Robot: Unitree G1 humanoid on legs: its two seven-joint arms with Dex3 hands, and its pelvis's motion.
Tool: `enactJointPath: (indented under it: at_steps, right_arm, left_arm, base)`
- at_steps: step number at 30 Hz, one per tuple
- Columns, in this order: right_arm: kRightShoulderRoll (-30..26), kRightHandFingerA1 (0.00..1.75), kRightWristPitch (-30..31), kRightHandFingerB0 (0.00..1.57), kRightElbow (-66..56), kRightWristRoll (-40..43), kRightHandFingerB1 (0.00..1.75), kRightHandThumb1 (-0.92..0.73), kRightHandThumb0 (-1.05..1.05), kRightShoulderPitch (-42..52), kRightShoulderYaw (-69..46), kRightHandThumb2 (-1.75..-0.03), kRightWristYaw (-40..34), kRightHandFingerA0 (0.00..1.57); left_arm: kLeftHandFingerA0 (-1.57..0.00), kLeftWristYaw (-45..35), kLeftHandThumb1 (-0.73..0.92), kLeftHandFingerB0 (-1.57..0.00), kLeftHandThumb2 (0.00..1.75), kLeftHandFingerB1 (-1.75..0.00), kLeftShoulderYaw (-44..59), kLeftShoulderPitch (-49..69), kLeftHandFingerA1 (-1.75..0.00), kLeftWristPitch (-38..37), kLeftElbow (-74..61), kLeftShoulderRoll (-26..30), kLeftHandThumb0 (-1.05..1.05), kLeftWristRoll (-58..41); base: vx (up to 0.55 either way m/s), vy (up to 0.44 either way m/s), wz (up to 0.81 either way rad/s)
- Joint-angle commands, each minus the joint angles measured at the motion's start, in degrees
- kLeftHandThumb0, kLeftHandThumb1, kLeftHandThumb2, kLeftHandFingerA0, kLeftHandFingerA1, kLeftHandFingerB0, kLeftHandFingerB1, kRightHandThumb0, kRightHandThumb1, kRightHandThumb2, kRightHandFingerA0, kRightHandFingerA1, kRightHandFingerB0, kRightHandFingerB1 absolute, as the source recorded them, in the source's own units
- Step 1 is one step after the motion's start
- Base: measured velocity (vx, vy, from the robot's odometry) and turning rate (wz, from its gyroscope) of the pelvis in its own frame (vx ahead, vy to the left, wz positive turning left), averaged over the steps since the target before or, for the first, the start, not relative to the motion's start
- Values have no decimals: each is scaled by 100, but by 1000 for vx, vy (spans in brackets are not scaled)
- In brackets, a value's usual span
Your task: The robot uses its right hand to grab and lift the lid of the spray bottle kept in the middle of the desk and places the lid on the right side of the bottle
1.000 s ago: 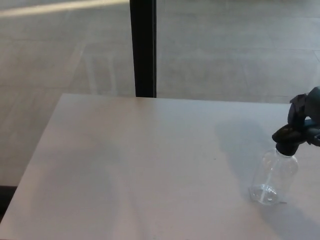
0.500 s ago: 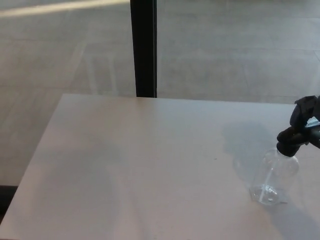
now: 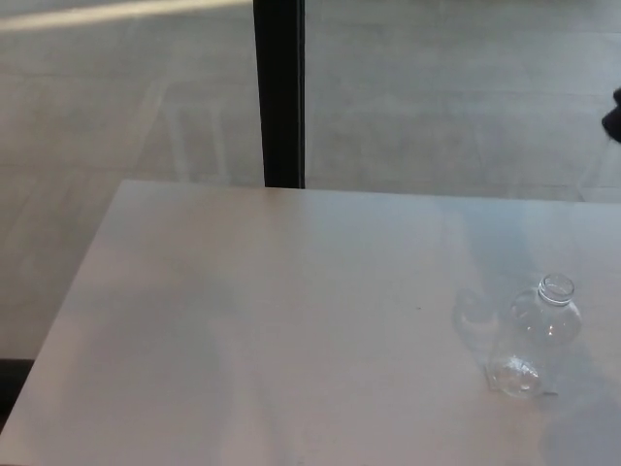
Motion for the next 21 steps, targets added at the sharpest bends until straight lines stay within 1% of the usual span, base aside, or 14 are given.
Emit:
enactJointPath:
  at_steps: [1, 2, 3, 8, 9, 11, 12, 13, 14, 16, 17, 18, 19, 21]
  right_arm:
    - [-218, 173, 244, 75, 366, 456, 152, -62, -26, -776, -200, -93, 345, 91]
    - [-243, 173, 155, 83, 458, 601, 134, -56, -24, -885, -353, -85, 253, 90]
    - [-267, 168, 146, 83, 508, 650, 104, -58, -28, -954, -419, -74, 209, 93]
    - [-284, 171, 221, 86, 835, 840, 132, -43, -17, -1081, -555, -105, 191, 92]
    - [-311, 168, 318, 86, 810, 824, 112, -50, -20, -1038, -554, -89, 232, 92]
    - [-364, 168, 310, 78, 908, 729, 137, -57, -19, -831, -461, -92, 170, 94]
    - [-363, 134, 220, 94, 880, 716, 119, -53, -28, -583, -450, -111, 96, 118]
    - [-354, 173, 263, 75, 818, 689, 154, -53, -21, -348, -424, -107, 84, 89]
    - [-322, 169, 183, 81, 794, 739, 146, -51, -22, 26, -438, -113, 41, 92]
    - [-323, 169, 139, 81, 773, 771, 146, -51, -22, 155, -442, -113, 21, 92]
    - [-310, 171, 64, 80, 759, 749, 147, -51, -25, 379, -429, -111, -55, 90]
    - [-247, 169, -20, 92, 729, 732, 143, -54, -18, 638, -436, -105, -218, 96]
    - [-217, 167, 11, 88, 700, 737, 132, -53, -25, 731, -441, -104, -237, 93]
    - [-6, 167, 32, 90, 617, 732, 128, -53, -29, 1353, -467, -101, -501, 94]
  left_arm:
    - [-57, 49, 92, -37, 71, -38, 70, -31, -50, -76, 82, 145, -88, -76]
    - [-56, 27, 92, -37, 72, -38, 83, -55, -50, -59, 96, 152, -84, -98]
    - [-50, 21, 76, -33, 114, -51, 89, -50, -59, -37, 61, 148, -85, -112]
    - [-51, 9, 76, -33, 114, -52, 86, -12, -59, -5, -48, 151, -88, -112]
    - [-56, 0, 92, -37, 70, -38, 93, -1, -49, 29, -97, 156, -89, -131]
    - [-56, -13, 92, -37, 71, -38, 87, 36, -49, 1, -133, 153, -89, -123]
    - [-50, -71, 76, -32, 114, -51, 89, 38, -59, -13, -111, 159, -91, -140]
    - [-55, -79, 92, -36, 70, -37, 77, 56, -50, -20, -139, 161, -90, -129]
    - [-49, -73, 75, -31, 115, -51, 82, 65, -59, -12, -163, 149, -91, -139]
    - [-49, -74, 75, -31, 115, -51, 87, 64, -59, -7, -175, 133, -91, -153]
    - [-55, -41, 92, -36, 71, -37, 84, 55, -50, 12, -198, 132, -91, -146]
    - [-49, -45, 75, -32, 115, -50, 102, 24, -59, 35, -167, 126, -93, -178]
    - [-52, -46, 92, -35, 74, -37, 100, 23, -49, 39, -164, 128, -95, -178]
    - [-52, -51, 91, -35, 75, -38, 96, 38, -50, 36, -179, 134, -95, -172]
  base:
    - [0, 0, 0]
    - [0, 0, 0]
    - [0, 0, 0]
    - [0, 0, 0]
    - [0, 0, 0]
    - [0, 0, 0]
    - [0, 0, 0]
    - [0, 0, 0]
    - [0, 0, 0]
    - [0, 0, 0]
    - [0, 0, 0]
    - [0, 0, 0]
    - [0, 0, 0]
    - [0, 0, 0]
